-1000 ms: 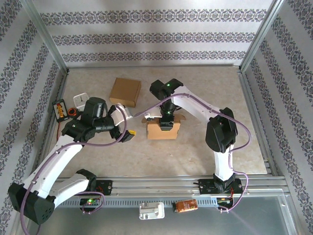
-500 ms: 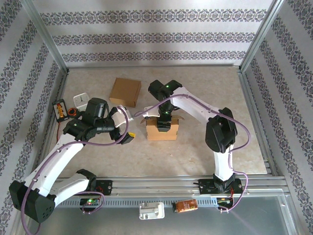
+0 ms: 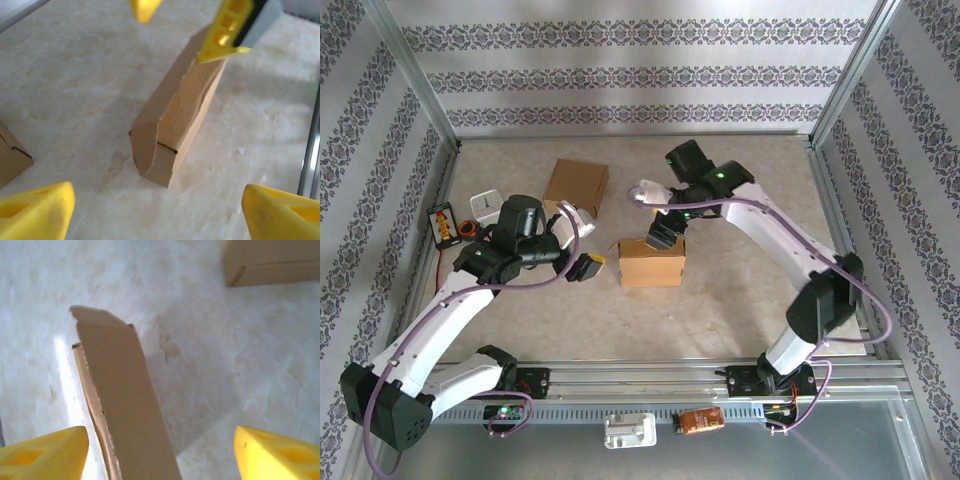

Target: Fold the paper box

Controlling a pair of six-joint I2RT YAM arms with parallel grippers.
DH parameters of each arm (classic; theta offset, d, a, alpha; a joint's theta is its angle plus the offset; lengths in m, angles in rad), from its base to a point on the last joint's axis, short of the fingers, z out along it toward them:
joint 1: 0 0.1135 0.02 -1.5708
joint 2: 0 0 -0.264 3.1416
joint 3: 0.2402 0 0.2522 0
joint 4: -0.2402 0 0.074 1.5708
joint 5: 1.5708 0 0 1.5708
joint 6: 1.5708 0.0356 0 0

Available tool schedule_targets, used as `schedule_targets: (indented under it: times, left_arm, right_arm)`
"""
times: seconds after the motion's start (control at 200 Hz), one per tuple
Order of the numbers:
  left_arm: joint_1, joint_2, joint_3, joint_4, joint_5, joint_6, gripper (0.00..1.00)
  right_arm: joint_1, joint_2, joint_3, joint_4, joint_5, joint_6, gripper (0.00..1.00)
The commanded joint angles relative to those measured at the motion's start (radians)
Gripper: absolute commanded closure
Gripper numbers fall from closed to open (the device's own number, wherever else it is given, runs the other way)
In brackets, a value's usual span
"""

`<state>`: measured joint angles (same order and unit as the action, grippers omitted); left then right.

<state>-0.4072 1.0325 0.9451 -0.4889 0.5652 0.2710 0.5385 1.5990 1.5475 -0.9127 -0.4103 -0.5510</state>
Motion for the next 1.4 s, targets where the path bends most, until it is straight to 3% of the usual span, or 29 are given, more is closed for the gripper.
schedule_targets:
  times: [0.0, 0.09, 0.175, 0.29, 0.455, 0.72, 1.029, 1.079, 1.139, 1.179, 1.264, 1.394]
  left_arm:
    - [-0.02, 0.022, 0.035, 0.102, -0.018, -0.247, 0.16]
    - [-0.027, 0.038, 0.062, 0.08, -0.011, -0.301, 0.19]
    - [-0.037, 0.056, 0.087, 0.035, -0.005, -0.3, 0.19]
    - [-0.054, 0.089, 0.111, -0.022, 0.011, -0.274, 0.19]
    - [-0.081, 0.15, 0.129, -0.043, 0.022, -0.259, 0.19]
    - [-0.108, 0.219, 0.116, 0.013, 0.012, -0.249, 0.18]
    - [-0.124, 0.248, 0.1, -0.002, -0.016, -0.212, 0.2]
    - [-0.124, 0.249, 0.096, -0.002, -0.03, -0.211, 0.2]
    - [-0.124, 0.248, 0.092, -0.002, -0.047, -0.211, 0.19]
    - [-0.124, 0.246, 0.088, 0.001, -0.056, -0.213, 0.19]
    - [-0.124, 0.238, 0.082, 0.014, -0.063, -0.213, 0.18]
    - [-0.125, 0.234, 0.076, 0.031, -0.051, -0.209, 0.18]
  right_arm:
    - [-0.057, -0.146, -0.15, 0.225, -0.065, 0.356, 0.24]
    - [-0.128, -0.241, -0.253, 0.266, -0.089, 0.53, 0.22]
    - [-0.2, -0.304, -0.327, 0.259, -0.162, 0.597, 0.22]
    - [-0.264, -0.36, -0.408, 0.251, -0.217, 0.607, 0.21]
    - [-0.281, -0.367, -0.481, 0.252, -0.255, 0.574, 0.2]
    - [-0.276, -0.303, -0.486, 0.248, -0.243, 0.547, 0.45]
    - [-0.258, -0.295, -0.495, 0.238, -0.222, 0.522, 0.52]
    - [-0.256, -0.297, -0.496, 0.238, -0.227, 0.525, 0.48]
    - [-0.248, -0.309, -0.501, 0.238, -0.241, 0.514, 0.28]
    - [-0.24, -0.325, -0.507, 0.24, -0.243, 0.501, 0.21]
    - [-0.227, -0.365, -0.531, 0.258, -0.255, 0.46, 0.2]
    - [-0.209, -0.395, -0.562, 0.292, -0.234, 0.398, 0.26]
